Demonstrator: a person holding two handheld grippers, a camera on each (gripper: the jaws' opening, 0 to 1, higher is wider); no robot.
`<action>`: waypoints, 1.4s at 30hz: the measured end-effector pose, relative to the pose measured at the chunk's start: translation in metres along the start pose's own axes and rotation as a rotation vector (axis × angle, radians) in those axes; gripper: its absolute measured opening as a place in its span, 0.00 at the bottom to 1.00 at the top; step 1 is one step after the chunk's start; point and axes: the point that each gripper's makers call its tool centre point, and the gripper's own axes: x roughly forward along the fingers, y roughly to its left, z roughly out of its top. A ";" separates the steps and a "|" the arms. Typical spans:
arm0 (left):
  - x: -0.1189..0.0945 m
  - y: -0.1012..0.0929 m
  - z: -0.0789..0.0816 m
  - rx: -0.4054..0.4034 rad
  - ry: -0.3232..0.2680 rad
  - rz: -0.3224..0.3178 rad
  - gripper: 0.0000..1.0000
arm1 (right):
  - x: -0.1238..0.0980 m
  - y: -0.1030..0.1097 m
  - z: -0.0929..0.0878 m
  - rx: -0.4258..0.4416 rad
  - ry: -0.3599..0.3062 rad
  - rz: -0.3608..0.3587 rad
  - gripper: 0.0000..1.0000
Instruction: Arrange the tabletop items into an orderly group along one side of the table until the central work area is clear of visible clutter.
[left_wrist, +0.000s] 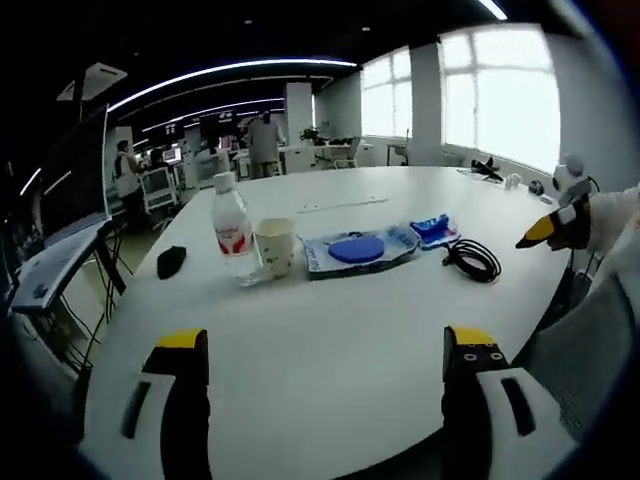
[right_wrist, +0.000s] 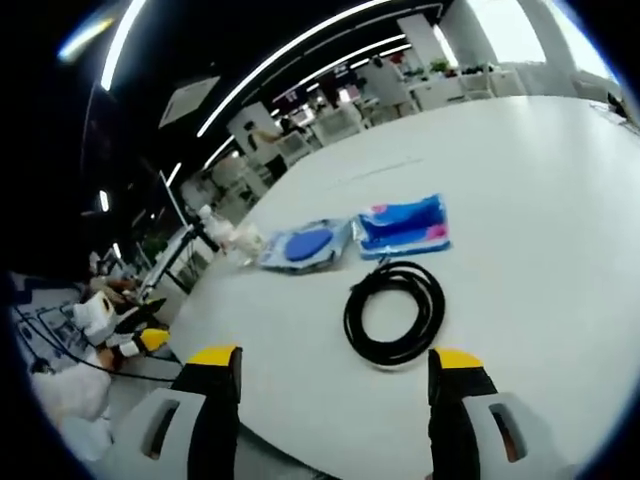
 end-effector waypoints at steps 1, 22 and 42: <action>0.000 0.001 0.001 -0.001 -0.007 0.002 1.00 | 0.000 0.000 0.000 0.001 0.002 0.000 0.78; 0.002 0.011 -0.006 -0.151 0.004 0.021 0.99 | 0.010 0.001 -0.014 -0.060 0.069 -0.040 0.76; 0.004 0.007 -0.011 -0.143 0.032 0.012 0.95 | 0.009 -0.011 -0.019 -0.045 0.080 -0.068 0.76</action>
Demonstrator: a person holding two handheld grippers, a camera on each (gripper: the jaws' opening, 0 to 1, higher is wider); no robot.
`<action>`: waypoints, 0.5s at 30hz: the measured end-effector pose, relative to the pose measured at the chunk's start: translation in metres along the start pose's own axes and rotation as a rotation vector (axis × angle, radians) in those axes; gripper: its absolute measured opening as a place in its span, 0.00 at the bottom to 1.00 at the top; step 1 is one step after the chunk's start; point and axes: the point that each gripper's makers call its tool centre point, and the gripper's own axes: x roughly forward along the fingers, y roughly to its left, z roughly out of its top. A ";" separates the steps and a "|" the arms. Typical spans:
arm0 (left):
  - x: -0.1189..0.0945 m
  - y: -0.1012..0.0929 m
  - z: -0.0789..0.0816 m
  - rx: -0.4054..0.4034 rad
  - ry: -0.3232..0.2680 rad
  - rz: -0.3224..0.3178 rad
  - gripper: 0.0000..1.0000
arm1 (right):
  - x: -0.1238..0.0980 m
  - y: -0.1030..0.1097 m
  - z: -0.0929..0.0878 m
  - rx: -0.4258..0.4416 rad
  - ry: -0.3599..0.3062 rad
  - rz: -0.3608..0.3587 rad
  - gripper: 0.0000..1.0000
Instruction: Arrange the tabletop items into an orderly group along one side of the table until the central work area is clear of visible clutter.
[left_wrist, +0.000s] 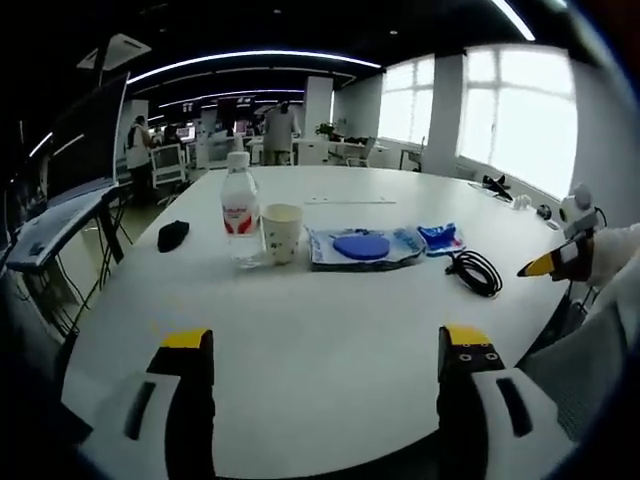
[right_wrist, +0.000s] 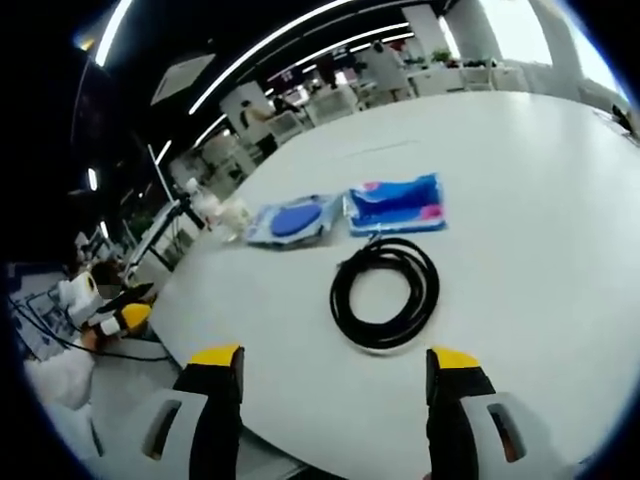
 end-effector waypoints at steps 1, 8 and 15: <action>0.000 0.000 0.000 -0.001 0.001 0.000 0.95 | 0.000 0.000 0.000 0.002 -0.001 -0.001 0.76; 0.000 0.000 -0.002 0.003 0.009 0.000 0.95 | -0.002 -0.003 -0.001 0.020 -0.008 -0.005 0.75; 0.000 0.000 -0.002 0.004 0.011 0.000 0.94 | -0.002 -0.009 -0.008 0.045 0.005 -0.018 0.74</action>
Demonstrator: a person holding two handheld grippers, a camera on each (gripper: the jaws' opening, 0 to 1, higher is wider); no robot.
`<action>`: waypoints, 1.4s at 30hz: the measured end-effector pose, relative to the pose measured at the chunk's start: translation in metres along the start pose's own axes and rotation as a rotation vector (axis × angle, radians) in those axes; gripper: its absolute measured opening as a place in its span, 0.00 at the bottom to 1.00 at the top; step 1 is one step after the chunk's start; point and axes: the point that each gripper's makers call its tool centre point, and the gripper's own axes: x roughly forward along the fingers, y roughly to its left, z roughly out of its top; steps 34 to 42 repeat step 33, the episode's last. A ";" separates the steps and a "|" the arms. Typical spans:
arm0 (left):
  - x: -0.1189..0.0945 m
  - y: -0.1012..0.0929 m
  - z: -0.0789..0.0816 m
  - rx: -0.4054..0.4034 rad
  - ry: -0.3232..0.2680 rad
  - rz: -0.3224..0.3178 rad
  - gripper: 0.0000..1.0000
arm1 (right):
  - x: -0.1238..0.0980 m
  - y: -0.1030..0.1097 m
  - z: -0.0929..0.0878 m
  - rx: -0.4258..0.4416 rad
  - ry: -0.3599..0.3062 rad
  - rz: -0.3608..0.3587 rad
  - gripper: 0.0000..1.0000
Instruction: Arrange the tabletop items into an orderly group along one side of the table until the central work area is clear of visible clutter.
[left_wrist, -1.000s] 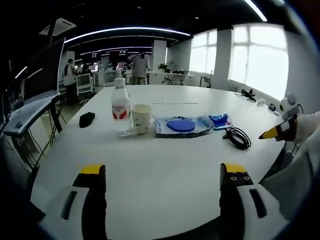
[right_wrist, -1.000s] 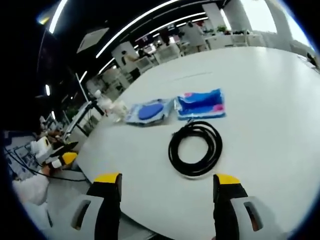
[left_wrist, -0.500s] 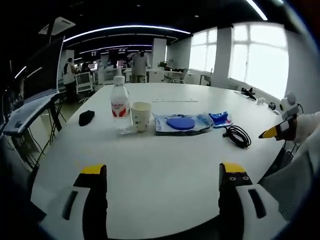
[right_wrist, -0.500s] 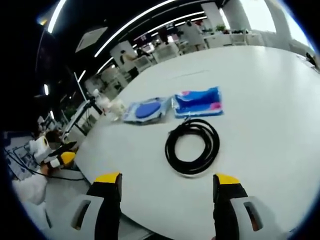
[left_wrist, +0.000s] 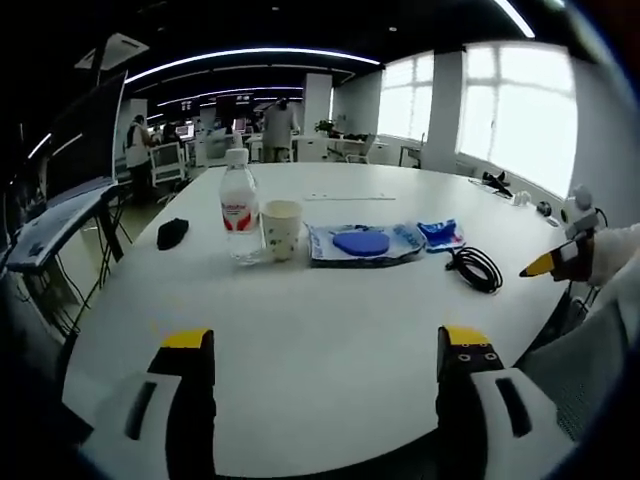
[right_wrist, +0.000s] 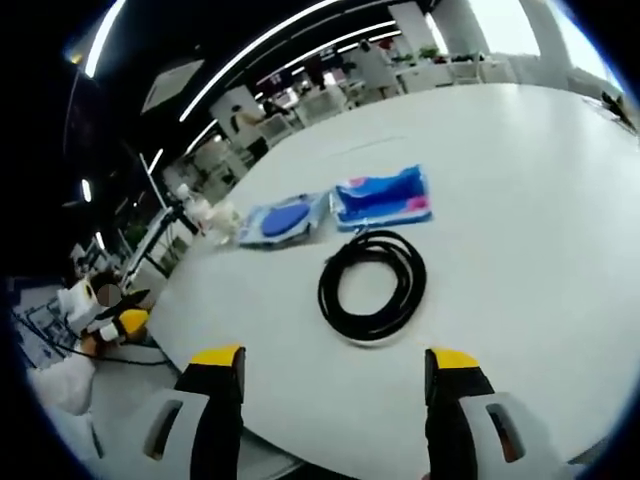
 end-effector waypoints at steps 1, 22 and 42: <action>0.000 0.000 0.000 0.001 -0.002 0.000 0.94 | 0.000 0.001 0.000 -0.001 0.003 0.000 0.74; -0.002 -0.005 0.001 0.031 -0.007 -0.018 0.90 | -0.006 -0.001 0.003 0.021 -0.020 -0.003 0.72; -0.001 -0.007 -0.001 0.032 0.003 -0.032 0.86 | -0.008 -0.001 0.004 0.015 -0.025 -0.005 0.70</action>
